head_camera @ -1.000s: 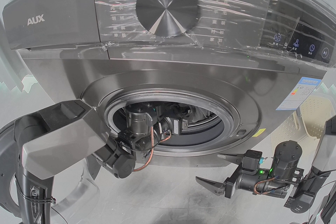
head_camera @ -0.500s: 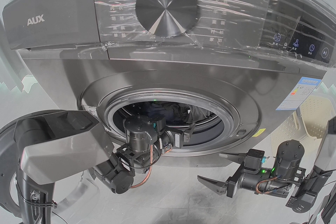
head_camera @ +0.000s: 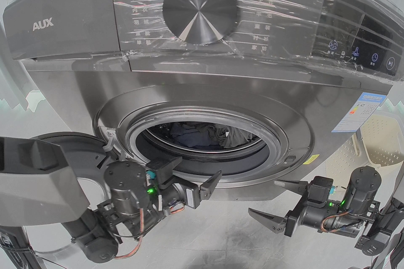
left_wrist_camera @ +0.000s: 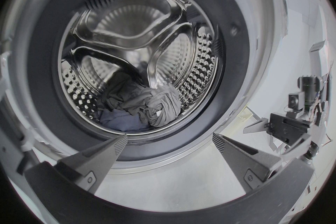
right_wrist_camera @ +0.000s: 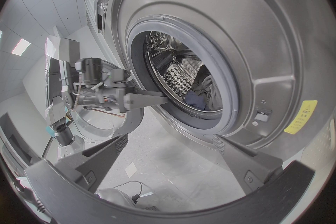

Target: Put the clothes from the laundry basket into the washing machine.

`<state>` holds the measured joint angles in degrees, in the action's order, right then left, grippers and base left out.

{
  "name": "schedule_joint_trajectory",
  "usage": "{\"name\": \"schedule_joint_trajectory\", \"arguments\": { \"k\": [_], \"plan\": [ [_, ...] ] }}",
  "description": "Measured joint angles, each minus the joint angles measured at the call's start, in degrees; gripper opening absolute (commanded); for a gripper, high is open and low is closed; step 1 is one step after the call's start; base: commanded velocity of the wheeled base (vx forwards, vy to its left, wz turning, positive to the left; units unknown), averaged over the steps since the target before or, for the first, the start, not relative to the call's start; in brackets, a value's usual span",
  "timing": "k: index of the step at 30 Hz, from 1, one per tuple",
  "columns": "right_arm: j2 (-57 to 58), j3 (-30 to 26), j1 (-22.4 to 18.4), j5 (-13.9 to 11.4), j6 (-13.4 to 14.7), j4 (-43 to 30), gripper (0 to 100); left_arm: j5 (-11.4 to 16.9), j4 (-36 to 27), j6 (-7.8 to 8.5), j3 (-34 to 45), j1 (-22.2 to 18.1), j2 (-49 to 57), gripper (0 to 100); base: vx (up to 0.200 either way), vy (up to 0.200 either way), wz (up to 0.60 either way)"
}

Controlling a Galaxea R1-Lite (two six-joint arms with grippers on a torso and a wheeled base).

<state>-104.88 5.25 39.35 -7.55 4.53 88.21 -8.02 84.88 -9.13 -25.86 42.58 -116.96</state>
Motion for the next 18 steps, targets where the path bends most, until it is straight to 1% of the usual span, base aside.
{"name": "schedule_joint_trajectory", "arguments": {
  "k": [2,5,8,11,12,13,16,18],
  "plan": [
    [0.9,-0.9,0.0,0.5,0.1,0.0,100,0.0,1.3,-0.17,3.5,0.4,2.7,100,0.0,0.0,0.0],
    [2.8,-2.5,-0.3,1.9,0.3,-0.1,100,0.1,2.7,-0.37,8.1,1.1,6.9,100,0.0,0.0,0.0],
    [5.6,-3.6,-0.7,4.1,0.6,-0.5,100,0.1,3.3,-0.37,12.3,1.6,11.2,100,0.0,0.0,0.0],
    [9.5,-4.0,-1.3,7.1,1.7,-0.9,100,0.0,3.6,-0.22,15.8,1.8,15.5,100,0.0,0.0,0.0],
    [10.2,-4.1,-1.5,7.5,1.9,-1.0,100,-0.1,3.7,-0.17,16.5,1.8,16.5,100,0.0,0.0,0.0],
    [11.6,-4.2,-1.9,8.6,2.3,-1.3,100,-0.2,3.8,-0.12,17.4,1.8,18.0,100,0.0,0.0,0.0],
    [14.6,-4.2,-3.4,10.0,2.8,-2.9,100,-1.3,3.8,-0.04,19.6,1.7,21.7,100,0.0,0.0,0.0],
    [17.3,-4.2,-5.8,10.8,3.0,-5.6,100,-2.1,3.8,0.11,21.3,1.5,24.3,100,-0.2,0.0,0.0]
  ]
}}
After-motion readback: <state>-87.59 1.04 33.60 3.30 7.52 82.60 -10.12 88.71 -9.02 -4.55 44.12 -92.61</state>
